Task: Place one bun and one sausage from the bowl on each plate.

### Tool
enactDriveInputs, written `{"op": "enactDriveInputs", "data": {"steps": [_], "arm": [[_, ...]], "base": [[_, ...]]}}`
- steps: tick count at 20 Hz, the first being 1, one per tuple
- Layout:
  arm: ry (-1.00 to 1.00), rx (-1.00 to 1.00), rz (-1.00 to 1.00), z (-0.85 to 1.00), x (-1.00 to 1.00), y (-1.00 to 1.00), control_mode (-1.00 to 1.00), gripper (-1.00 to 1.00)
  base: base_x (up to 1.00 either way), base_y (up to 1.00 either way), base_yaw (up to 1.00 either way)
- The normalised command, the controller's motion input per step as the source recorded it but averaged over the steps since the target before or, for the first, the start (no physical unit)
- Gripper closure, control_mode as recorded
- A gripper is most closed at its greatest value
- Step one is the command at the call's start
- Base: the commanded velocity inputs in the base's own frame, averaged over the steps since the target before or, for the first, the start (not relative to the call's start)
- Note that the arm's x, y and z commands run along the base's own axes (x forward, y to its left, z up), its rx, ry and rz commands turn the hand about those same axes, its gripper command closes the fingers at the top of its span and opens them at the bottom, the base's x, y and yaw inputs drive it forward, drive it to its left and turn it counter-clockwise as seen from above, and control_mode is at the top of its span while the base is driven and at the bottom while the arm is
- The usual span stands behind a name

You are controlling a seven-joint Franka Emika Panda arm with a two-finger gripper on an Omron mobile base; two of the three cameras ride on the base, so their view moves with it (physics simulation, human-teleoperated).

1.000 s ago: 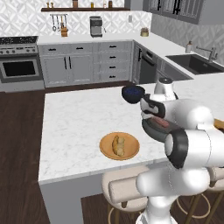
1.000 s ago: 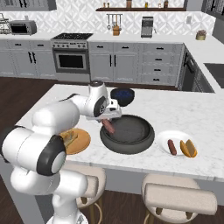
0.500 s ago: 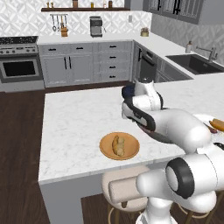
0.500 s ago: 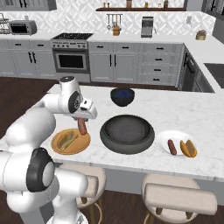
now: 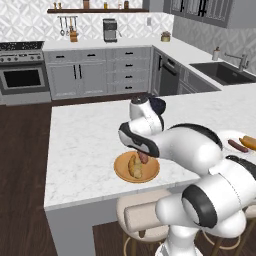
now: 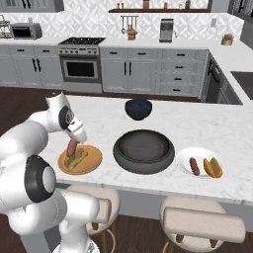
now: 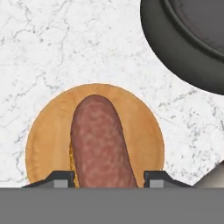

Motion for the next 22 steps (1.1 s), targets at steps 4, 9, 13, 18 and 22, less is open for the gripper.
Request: {"op": "enactDriveInputs", "data": {"steps": [4,9,13,18,22], "arm": [[0.0,0.04,-0.55,-0.71,0.0,-0.04,-1.0,1.0],[0.02,-0.01,-0.24,-0.48,0.0,-0.3,-1.0,1.0],[0.13,-0.09,-0.01,-0.32,0.04,-0.09,-1.0,1.0],[0.09,-0.05,0.0,-0.38,0.03,-0.07,-1.0,1.0],[0.0,0.0,0.0,-0.32,0.14,0.01,-1.0,1.0]], "base": [[0.0,0.0,0.0],[0.0,0.0,0.0],[0.0,0.0,0.0],[0.0,0.0,0.0],[0.0,0.0,0.0]]}}
